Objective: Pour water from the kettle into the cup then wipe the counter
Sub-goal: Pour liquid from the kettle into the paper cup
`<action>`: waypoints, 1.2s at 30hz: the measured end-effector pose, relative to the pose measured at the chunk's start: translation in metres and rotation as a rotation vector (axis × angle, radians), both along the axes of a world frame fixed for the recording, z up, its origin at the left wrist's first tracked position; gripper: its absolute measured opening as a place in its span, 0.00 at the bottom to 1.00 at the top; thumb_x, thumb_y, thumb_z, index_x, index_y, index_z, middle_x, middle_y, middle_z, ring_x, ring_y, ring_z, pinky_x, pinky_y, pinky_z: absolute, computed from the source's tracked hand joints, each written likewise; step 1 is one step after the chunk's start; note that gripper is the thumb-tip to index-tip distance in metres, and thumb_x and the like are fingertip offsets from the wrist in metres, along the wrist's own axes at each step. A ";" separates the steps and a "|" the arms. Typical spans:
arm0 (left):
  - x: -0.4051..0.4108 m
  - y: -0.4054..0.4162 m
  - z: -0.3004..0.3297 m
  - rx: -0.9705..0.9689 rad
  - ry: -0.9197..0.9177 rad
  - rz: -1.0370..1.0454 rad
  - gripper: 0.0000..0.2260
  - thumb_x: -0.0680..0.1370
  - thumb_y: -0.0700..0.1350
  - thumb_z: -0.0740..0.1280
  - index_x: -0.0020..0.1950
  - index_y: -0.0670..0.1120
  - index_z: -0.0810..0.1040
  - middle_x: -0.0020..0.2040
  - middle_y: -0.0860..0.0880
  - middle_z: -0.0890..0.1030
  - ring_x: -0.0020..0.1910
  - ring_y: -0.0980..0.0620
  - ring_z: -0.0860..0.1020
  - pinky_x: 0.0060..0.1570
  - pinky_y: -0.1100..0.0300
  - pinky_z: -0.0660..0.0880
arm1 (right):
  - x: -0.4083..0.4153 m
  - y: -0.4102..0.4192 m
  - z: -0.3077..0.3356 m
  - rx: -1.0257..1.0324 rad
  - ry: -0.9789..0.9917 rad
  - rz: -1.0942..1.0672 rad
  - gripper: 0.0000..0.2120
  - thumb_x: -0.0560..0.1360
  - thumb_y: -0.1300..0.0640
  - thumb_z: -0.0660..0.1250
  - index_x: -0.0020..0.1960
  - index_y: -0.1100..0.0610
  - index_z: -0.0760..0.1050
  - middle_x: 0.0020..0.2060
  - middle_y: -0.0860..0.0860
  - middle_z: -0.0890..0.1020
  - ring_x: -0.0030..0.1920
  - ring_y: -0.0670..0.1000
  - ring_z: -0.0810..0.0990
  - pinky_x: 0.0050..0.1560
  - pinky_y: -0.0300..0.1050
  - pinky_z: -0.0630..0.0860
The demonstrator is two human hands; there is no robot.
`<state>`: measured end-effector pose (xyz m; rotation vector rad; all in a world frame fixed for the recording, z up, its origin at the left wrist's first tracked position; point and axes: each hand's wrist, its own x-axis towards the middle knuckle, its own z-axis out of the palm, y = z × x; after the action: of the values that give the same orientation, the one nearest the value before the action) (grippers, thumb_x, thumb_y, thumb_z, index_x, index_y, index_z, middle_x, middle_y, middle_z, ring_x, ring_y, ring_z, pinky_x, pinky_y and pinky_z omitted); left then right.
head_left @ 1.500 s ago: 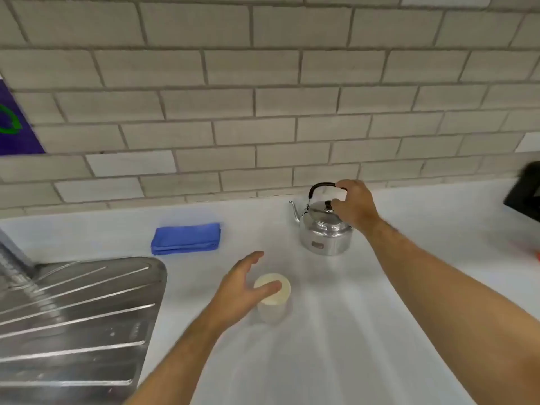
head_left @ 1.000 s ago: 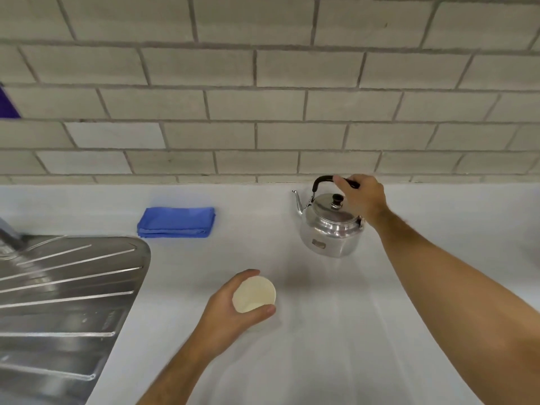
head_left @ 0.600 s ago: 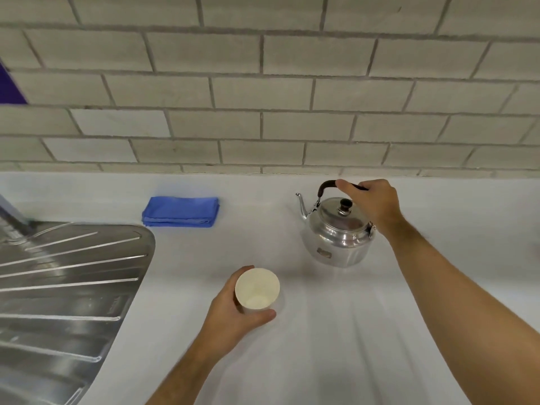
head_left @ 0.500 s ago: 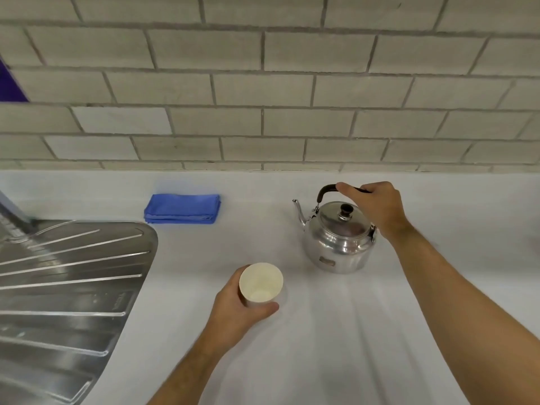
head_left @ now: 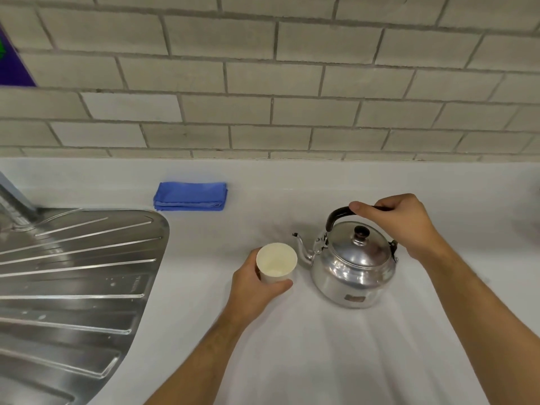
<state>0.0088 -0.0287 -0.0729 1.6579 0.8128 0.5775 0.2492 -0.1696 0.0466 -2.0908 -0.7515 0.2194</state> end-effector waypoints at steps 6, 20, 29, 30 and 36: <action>-0.002 0.002 0.000 0.019 -0.002 -0.017 0.30 0.59 0.45 0.82 0.58 0.58 0.75 0.51 0.61 0.82 0.49 0.68 0.78 0.43 0.76 0.73 | -0.013 -0.004 0.036 -0.069 -0.091 0.128 0.34 0.57 0.32 0.77 0.23 0.59 0.64 0.20 0.48 0.61 0.23 0.47 0.60 0.24 0.38 0.60; -0.004 0.006 0.000 0.029 0.005 -0.049 0.30 0.58 0.47 0.82 0.55 0.61 0.74 0.51 0.62 0.81 0.49 0.71 0.76 0.43 0.76 0.73 | -0.041 0.009 0.065 -0.251 -0.327 0.274 0.31 0.55 0.25 0.71 0.24 0.55 0.74 0.16 0.46 0.67 0.22 0.44 0.65 0.27 0.41 0.62; -0.005 0.006 0.000 0.031 0.013 -0.066 0.29 0.59 0.48 0.82 0.54 0.62 0.73 0.51 0.64 0.80 0.49 0.72 0.76 0.43 0.76 0.74 | -0.045 0.013 0.072 -0.294 -0.408 0.307 0.36 0.56 0.24 0.70 0.25 0.60 0.73 0.16 0.47 0.65 0.22 0.45 0.64 0.27 0.41 0.63; -0.005 0.006 0.000 0.031 0.010 -0.065 0.29 0.59 0.48 0.82 0.53 0.63 0.73 0.50 0.64 0.80 0.48 0.72 0.76 0.43 0.76 0.74 | -0.045 0.013 0.073 -0.300 -0.416 0.308 0.37 0.56 0.23 0.70 0.25 0.60 0.73 0.16 0.47 0.66 0.22 0.45 0.64 0.27 0.41 0.63; -0.005 0.007 -0.001 0.033 0.003 -0.065 0.29 0.58 0.48 0.82 0.53 0.63 0.74 0.51 0.62 0.81 0.49 0.69 0.78 0.44 0.74 0.75 | -0.045 0.013 0.074 -0.322 -0.462 0.304 0.36 0.56 0.23 0.69 0.25 0.59 0.74 0.16 0.47 0.67 0.22 0.45 0.65 0.27 0.41 0.64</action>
<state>0.0041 -0.0219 -0.0740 1.7090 0.7520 0.5454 0.2042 -0.1569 0.1204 -2.3542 -1.3925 0.0176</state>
